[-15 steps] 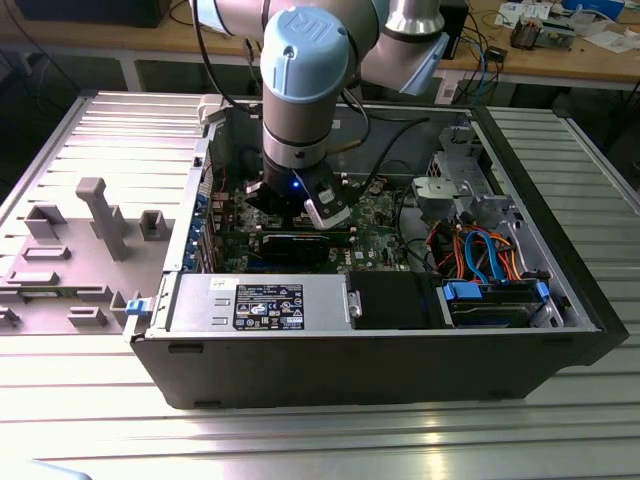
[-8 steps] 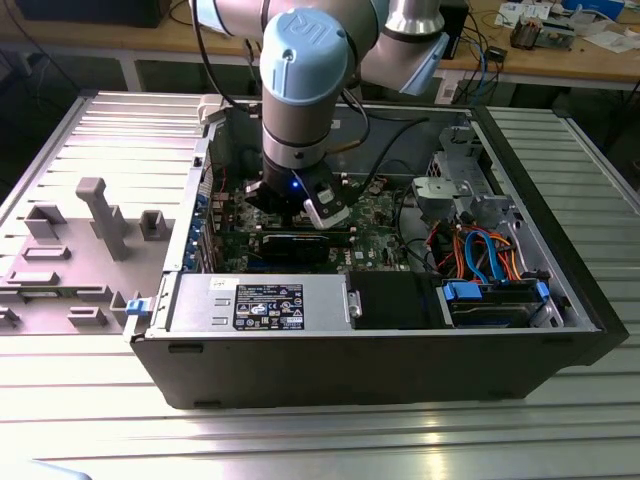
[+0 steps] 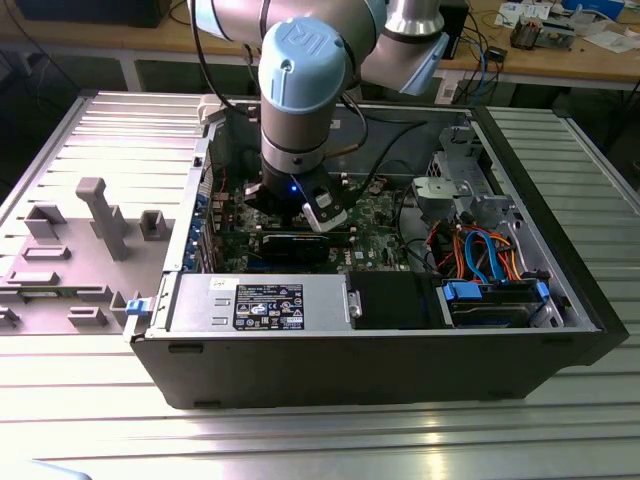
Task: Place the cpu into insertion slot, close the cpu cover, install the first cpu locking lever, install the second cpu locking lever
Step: 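Install the second cpu locking lever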
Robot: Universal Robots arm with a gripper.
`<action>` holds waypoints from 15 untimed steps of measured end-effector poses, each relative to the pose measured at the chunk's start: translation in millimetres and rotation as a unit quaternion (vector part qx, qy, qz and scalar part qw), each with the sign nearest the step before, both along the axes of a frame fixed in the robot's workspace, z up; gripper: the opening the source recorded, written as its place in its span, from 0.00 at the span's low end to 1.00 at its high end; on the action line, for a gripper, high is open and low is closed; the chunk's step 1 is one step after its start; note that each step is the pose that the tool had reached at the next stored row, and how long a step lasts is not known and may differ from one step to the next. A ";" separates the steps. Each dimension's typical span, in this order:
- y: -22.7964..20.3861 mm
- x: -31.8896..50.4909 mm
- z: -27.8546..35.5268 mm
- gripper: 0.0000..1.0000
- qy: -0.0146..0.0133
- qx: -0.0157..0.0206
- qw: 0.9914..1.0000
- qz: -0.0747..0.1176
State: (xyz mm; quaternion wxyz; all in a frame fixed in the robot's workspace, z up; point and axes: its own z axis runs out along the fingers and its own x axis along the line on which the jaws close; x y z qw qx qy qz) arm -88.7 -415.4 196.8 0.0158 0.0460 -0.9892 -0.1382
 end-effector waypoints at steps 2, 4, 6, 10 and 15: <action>0.0 0.0 -0.1 0.11 0.000 -0.001 1.000 0.000; -0.3 -0.1 0.6 0.11 0.000 -0.003 1.000 0.000; -0.3 -0.2 1.9 0.11 0.000 -0.005 1.000 0.000; -0.3 -0.5 8.5 0.11 0.000 -0.006 1.000 0.000; -0.3 -0.7 28.2 0.11 0.000 -0.006 1.000 0.000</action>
